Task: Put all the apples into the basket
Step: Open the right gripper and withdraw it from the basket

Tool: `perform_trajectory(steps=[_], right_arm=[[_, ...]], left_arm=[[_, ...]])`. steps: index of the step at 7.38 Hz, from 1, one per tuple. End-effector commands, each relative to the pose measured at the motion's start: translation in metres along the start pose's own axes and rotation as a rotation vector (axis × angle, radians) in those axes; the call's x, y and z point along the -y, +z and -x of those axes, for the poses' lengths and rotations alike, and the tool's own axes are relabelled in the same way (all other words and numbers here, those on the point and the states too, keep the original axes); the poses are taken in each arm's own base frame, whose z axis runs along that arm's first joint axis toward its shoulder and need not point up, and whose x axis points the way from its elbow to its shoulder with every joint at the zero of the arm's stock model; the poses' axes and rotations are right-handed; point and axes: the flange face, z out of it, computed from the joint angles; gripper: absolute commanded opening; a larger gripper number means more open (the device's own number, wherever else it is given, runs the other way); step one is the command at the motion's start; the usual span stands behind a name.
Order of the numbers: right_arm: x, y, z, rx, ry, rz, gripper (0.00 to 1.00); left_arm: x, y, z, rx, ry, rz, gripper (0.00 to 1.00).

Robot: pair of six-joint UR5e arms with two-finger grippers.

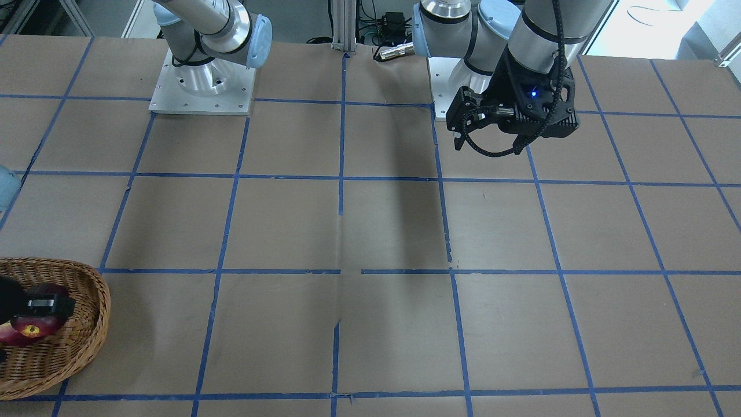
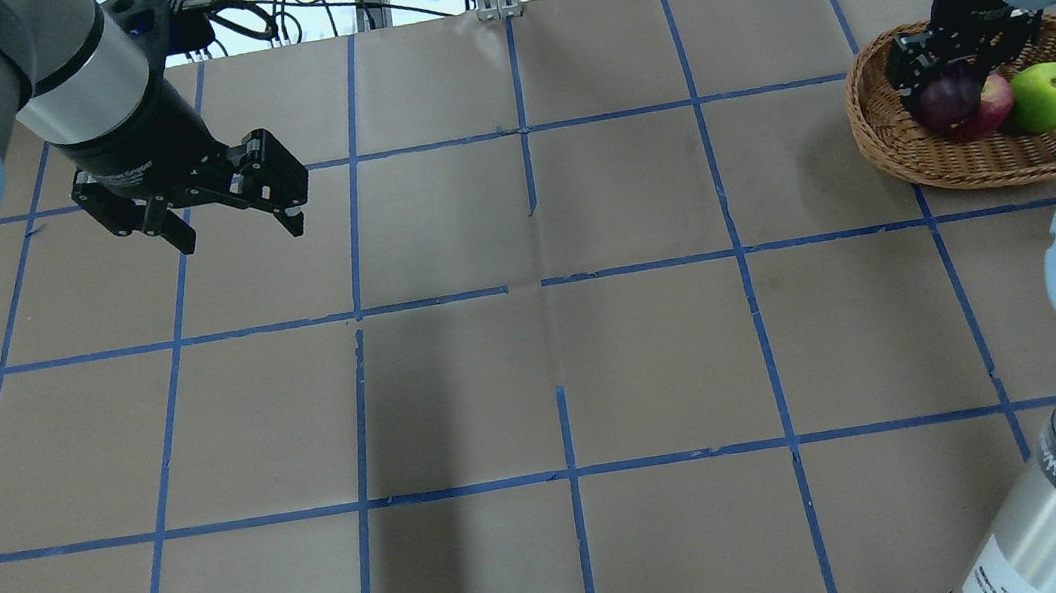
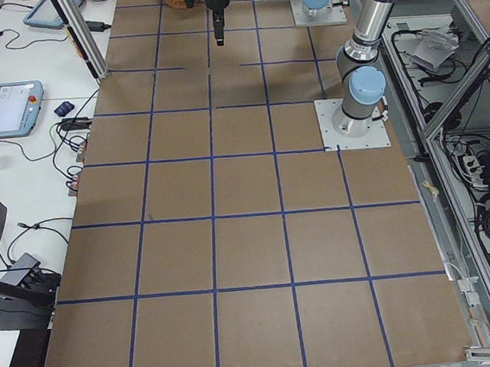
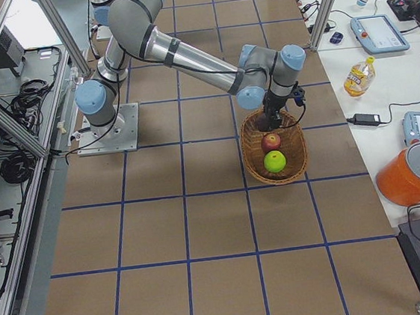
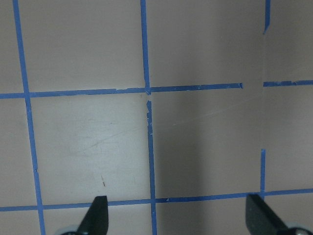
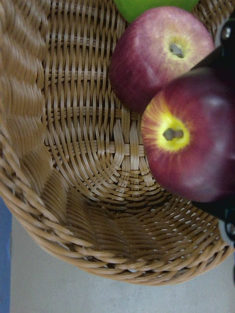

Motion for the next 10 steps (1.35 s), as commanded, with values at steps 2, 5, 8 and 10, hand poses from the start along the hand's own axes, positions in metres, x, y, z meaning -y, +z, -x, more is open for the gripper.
perform_trajectory(steps=[2,5,8,10], right_arm=[[0.001,0.011,0.003,0.02,-0.003,0.015,0.01],[0.003,0.025,0.003,0.024,-0.007,0.048,0.86],[-0.011,-0.011,0.01,0.029,-0.024,0.051,1.0],[-0.03,-0.054,0.035,0.03,-0.052,0.04,1.0]], left_arm=[[0.0,0.0,0.001,-0.001,-0.001,-0.001,1.0],[0.0,0.0,0.001,-0.001,-0.001,-0.002,1.0],[0.0,0.0,0.001,-0.001,-0.001,-0.002,1.0],[0.0,0.0,0.001,-0.001,-0.001,-0.002,1.0]])
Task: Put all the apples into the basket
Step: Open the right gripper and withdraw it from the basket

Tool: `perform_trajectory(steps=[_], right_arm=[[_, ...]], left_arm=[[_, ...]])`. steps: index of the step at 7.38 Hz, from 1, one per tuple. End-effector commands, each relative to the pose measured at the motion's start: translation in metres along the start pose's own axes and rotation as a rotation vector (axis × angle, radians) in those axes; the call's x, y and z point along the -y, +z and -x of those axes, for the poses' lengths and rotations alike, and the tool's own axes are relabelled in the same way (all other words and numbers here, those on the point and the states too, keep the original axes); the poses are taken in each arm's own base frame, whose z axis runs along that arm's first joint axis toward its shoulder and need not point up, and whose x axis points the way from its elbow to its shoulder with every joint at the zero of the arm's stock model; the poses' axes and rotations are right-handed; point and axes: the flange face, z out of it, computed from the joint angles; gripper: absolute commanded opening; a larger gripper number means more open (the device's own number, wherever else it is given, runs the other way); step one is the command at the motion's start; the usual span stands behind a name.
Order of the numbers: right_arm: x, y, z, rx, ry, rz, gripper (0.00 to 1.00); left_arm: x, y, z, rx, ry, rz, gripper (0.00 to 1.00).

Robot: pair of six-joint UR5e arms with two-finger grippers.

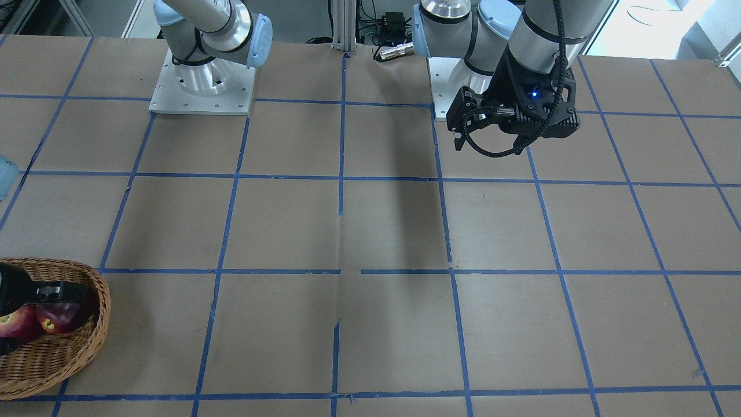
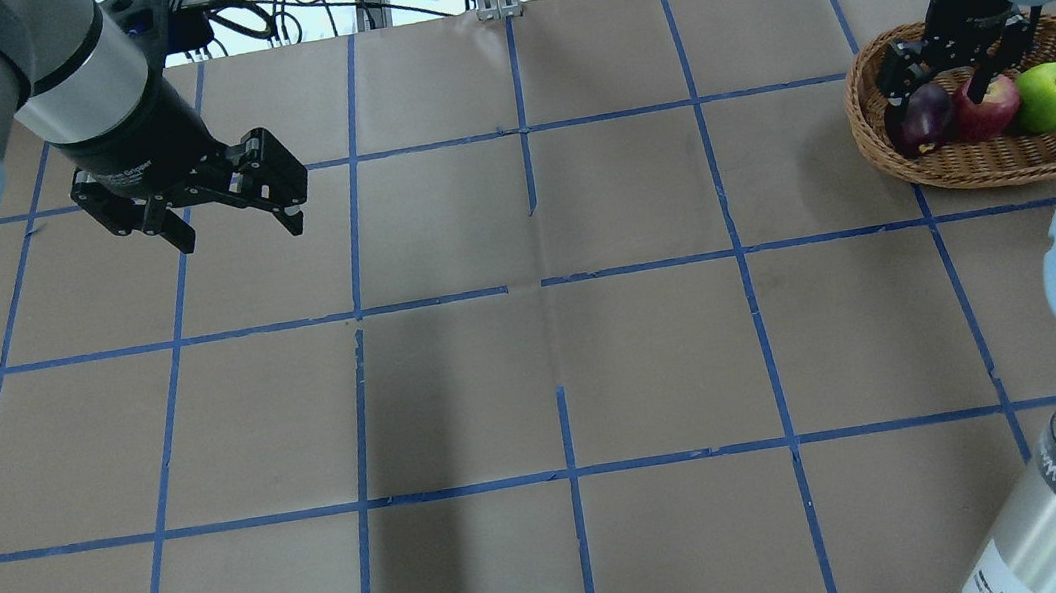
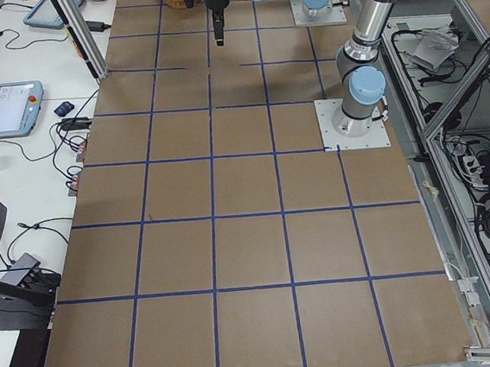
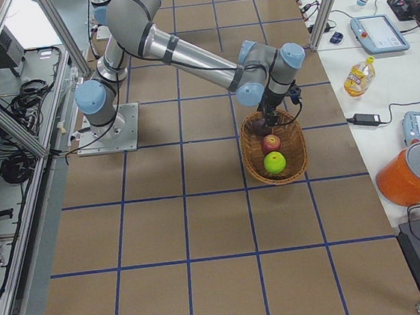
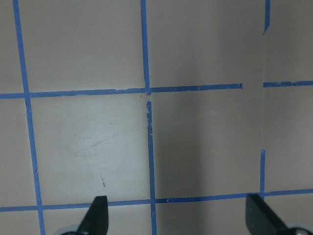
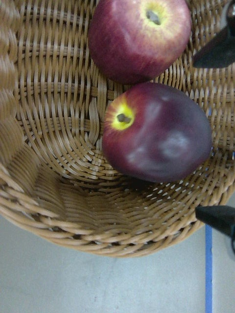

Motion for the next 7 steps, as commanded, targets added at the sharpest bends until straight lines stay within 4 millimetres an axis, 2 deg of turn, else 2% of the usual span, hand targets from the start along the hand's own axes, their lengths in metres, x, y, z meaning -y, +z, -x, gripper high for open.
perform_trajectory(steps=[1,2,3,4,5,6,7], right_arm=[[-0.03,-0.06,0.043,0.05,-0.028,-0.054,1.0],[-0.046,-0.079,0.068,0.06,0.013,-0.052,1.0],[-0.053,-0.093,0.102,0.052,0.036,-0.065,1.0],[-0.073,-0.118,0.154,0.035,0.048,-0.094,1.0],[-0.098,-0.135,0.188,0.029,0.08,-0.109,1.0],[-0.125,-0.144,0.204,0.033,0.11,-0.123,1.0],[-0.159,-0.149,0.21,0.034,0.113,-0.135,1.0]], left_arm=[[0.0,0.0,0.0,0.0,0.0,0.0,1.0],[0.0,0.0,0.0,0.0,0.0,0.0,1.0],[0.0,0.0,0.0,0.0,0.0,0.0,1.0],[0.0,0.0,0.0,0.0,0.0,0.0,1.0],[0.0,0.0,0.0,0.0,0.0,0.0,1.0],[0.0,0.0,0.0,0.0,0.0,0.0,1.0],[0.0,0.0,0.0,0.0,0.0,0.0,1.0]])
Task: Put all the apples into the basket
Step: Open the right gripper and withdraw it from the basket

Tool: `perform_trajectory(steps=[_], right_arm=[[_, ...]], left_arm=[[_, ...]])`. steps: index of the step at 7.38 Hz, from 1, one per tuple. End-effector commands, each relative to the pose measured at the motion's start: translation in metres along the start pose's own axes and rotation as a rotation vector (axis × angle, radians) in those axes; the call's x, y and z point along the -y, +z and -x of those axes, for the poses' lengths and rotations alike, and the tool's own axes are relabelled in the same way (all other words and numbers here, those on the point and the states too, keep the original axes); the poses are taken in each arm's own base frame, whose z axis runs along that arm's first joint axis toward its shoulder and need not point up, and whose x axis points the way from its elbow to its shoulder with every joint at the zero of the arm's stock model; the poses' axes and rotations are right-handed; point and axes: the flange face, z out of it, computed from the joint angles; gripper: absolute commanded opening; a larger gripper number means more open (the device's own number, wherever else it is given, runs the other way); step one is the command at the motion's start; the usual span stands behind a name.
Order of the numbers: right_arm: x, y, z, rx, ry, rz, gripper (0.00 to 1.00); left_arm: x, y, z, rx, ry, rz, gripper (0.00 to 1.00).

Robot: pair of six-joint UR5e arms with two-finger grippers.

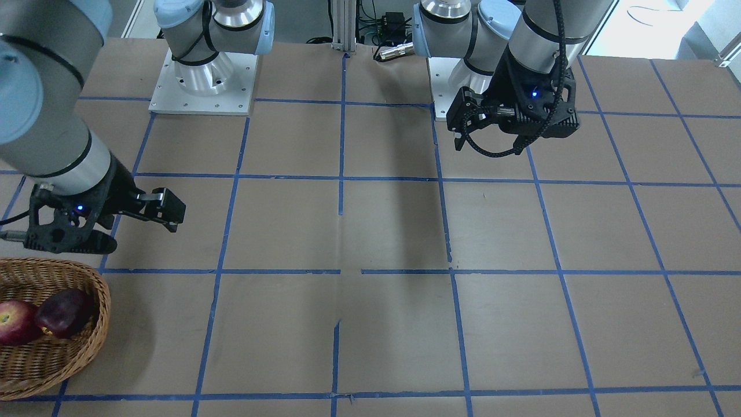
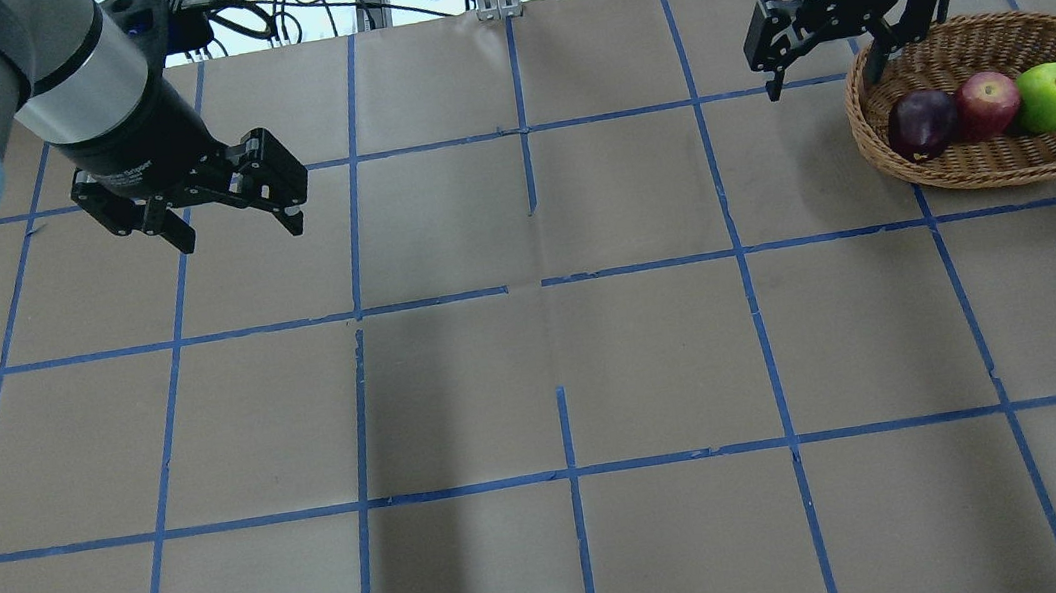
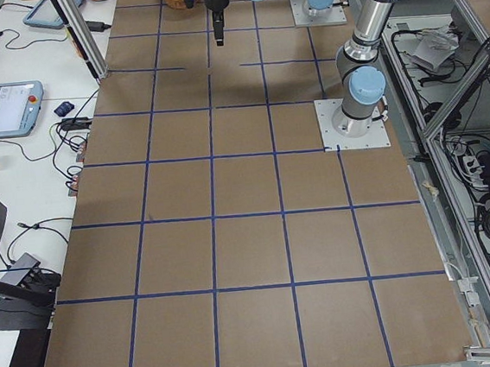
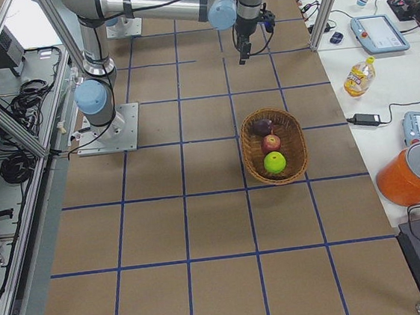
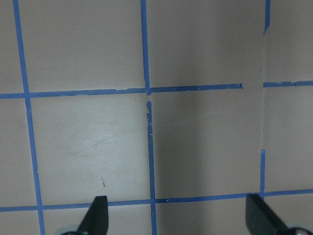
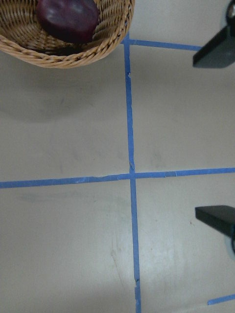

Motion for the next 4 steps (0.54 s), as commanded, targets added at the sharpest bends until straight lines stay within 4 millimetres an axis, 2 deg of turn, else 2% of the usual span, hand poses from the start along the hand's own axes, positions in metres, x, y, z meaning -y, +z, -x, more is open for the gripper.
perform_trajectory(steps=[1,2,4], right_arm=[[-0.077,-0.024,0.012,-0.001,0.007,-0.038,1.0],[-0.1,-0.024,0.01,-0.001,0.007,-0.04,1.0],[-0.106,-0.034,0.014,0.024,0.008,-0.062,1.0]], left_arm=[[0.0,0.0,0.0,0.0,0.0,0.0,1.0],[0.0,0.0,0.0,0.0,0.0,0.0,1.0],[0.0,0.0,0.0,0.0,0.0,0.0,1.0]])
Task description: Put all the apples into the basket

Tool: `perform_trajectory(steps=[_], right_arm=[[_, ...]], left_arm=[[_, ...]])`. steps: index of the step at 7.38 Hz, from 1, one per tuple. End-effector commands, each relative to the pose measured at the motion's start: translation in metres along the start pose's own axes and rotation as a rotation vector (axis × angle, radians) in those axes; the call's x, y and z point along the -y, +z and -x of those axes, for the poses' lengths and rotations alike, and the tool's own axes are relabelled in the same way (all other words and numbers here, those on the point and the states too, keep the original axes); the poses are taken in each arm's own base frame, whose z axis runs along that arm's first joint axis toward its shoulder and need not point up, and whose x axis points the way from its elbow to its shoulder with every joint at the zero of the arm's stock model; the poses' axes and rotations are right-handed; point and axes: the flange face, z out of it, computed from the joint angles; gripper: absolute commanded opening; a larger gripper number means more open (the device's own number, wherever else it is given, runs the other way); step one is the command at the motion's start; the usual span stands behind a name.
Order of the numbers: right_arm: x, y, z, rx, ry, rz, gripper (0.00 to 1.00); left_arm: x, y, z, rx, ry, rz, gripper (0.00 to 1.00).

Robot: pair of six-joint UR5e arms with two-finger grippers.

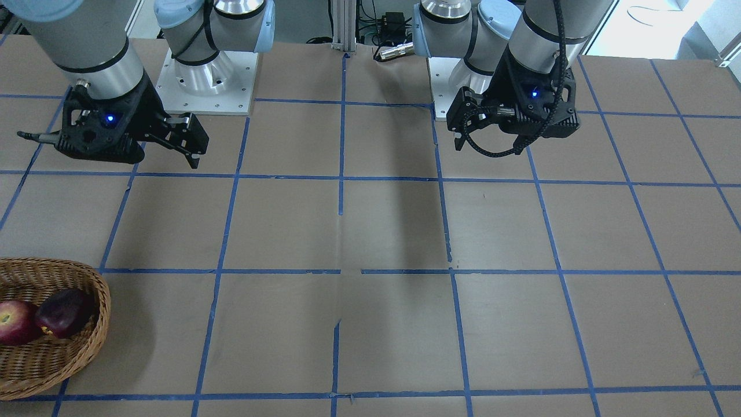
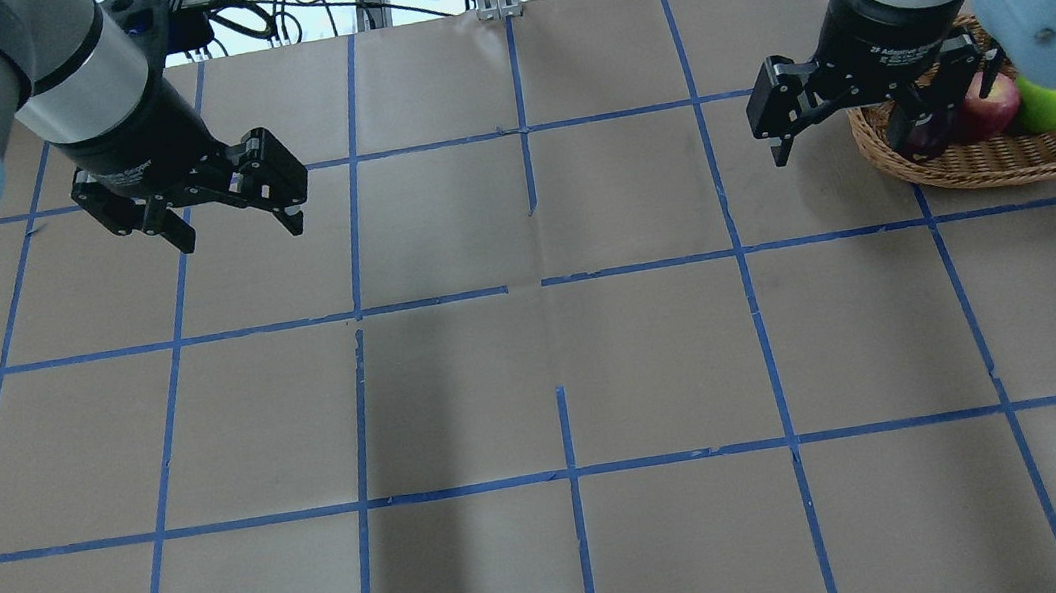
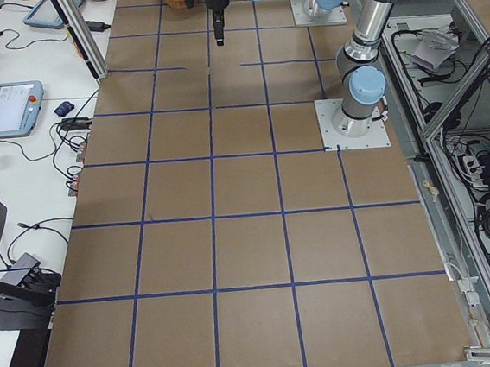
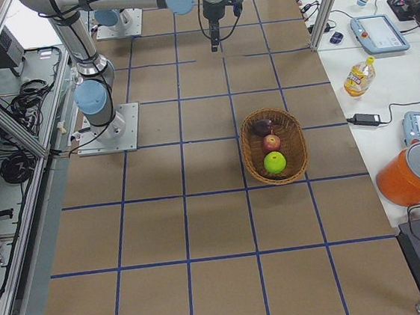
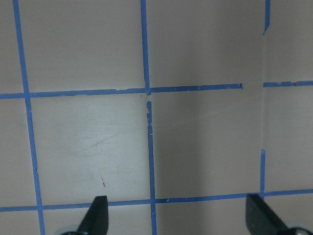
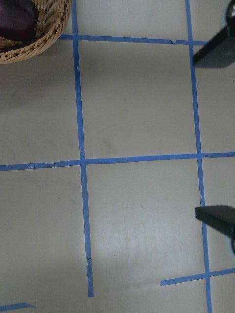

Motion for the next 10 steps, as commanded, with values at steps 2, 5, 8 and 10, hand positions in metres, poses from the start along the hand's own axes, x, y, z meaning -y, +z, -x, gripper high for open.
perform_trajectory(steps=[2,5,8,10], right_arm=[[-0.0117,-0.0045,0.0055,0.053,0.014,0.046,1.0],[-0.0092,-0.0038,0.0037,0.034,0.013,0.047,1.0],[-0.0078,-0.0021,0.0013,0.009,0.007,0.046,1.0],[-0.0082,-0.002,0.0006,0.009,0.012,0.046,1.0]], left_arm=[[0.0,0.0,0.0,0.0,0.0,0.0,1.0],[0.0,0.0,0.0,0.0,0.0,0.0,1.0],[0.0,0.0,0.0001,0.002,0.0,0.0,1.0],[0.0,0.0,0.0001,0.002,0.0,0.0,1.0]])
